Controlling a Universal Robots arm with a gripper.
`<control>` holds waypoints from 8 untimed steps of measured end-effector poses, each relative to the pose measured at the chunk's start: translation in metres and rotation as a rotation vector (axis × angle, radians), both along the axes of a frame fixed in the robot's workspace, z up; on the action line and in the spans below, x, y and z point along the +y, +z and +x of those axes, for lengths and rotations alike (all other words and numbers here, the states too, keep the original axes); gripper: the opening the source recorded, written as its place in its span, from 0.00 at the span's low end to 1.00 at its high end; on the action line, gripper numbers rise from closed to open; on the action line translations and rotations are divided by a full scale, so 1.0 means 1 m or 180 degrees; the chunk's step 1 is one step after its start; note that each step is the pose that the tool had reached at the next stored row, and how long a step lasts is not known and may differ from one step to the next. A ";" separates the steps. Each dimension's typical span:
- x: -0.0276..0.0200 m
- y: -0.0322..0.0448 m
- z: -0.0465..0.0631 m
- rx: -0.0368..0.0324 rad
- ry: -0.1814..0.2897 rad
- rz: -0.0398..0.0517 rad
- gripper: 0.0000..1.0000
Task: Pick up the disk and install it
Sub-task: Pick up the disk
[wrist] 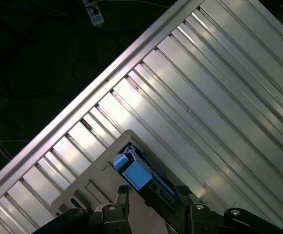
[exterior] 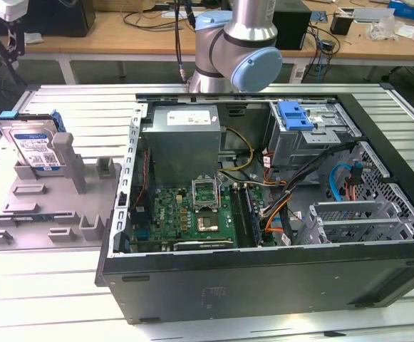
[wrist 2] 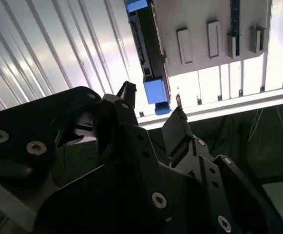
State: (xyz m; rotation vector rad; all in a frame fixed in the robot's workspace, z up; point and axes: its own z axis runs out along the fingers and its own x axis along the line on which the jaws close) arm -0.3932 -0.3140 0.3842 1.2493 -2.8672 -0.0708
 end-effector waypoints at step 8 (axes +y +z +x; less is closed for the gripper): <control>0.0001 -0.0007 0.000 0.0000 0.0962 0.0000 0.50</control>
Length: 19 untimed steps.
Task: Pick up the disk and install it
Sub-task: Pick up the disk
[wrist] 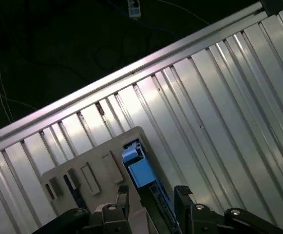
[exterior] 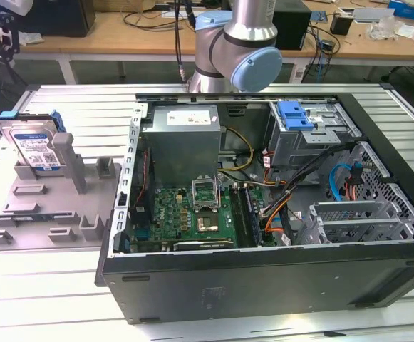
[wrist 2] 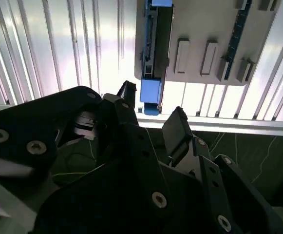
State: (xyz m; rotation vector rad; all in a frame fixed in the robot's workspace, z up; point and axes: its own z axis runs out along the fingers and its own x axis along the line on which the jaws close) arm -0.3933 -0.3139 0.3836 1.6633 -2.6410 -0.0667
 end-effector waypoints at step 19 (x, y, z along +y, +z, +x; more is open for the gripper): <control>0.0000 -0.0021 0.000 0.0004 0.1153 -0.0032 0.50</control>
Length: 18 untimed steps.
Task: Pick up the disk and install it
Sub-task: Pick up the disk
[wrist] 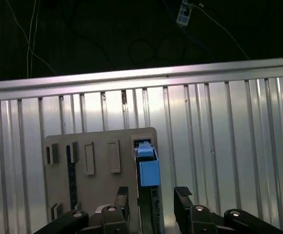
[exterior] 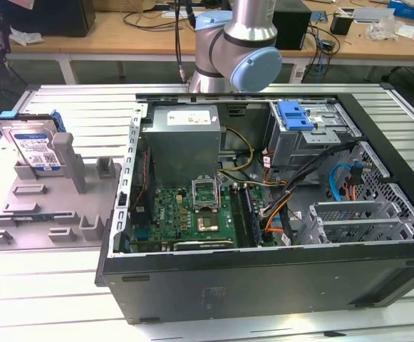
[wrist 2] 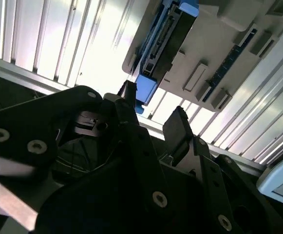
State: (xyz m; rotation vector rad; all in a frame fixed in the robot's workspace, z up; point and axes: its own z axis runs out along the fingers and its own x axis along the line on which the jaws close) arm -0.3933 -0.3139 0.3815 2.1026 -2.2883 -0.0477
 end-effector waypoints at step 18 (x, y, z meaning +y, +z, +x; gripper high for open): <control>0.0014 -0.0073 -0.005 -0.0104 0.0245 -0.0056 0.50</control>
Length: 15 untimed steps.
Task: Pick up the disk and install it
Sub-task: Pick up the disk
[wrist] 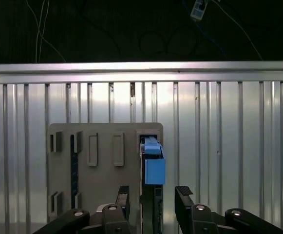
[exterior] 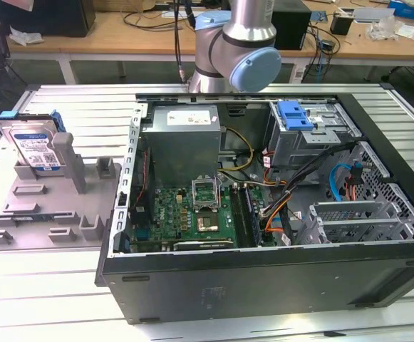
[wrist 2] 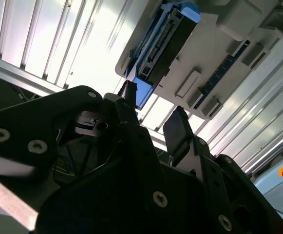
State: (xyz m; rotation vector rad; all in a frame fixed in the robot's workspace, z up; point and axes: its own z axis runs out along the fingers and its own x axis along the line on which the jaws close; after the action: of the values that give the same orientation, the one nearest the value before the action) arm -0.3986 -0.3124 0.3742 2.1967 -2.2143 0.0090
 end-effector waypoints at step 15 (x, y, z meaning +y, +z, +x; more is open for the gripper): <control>0.0037 -0.0088 -0.004 0.0000 0.0020 0.0000 0.50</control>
State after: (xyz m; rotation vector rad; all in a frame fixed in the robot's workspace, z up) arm -0.4023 -0.3088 0.3653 2.2037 -2.2073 0.0091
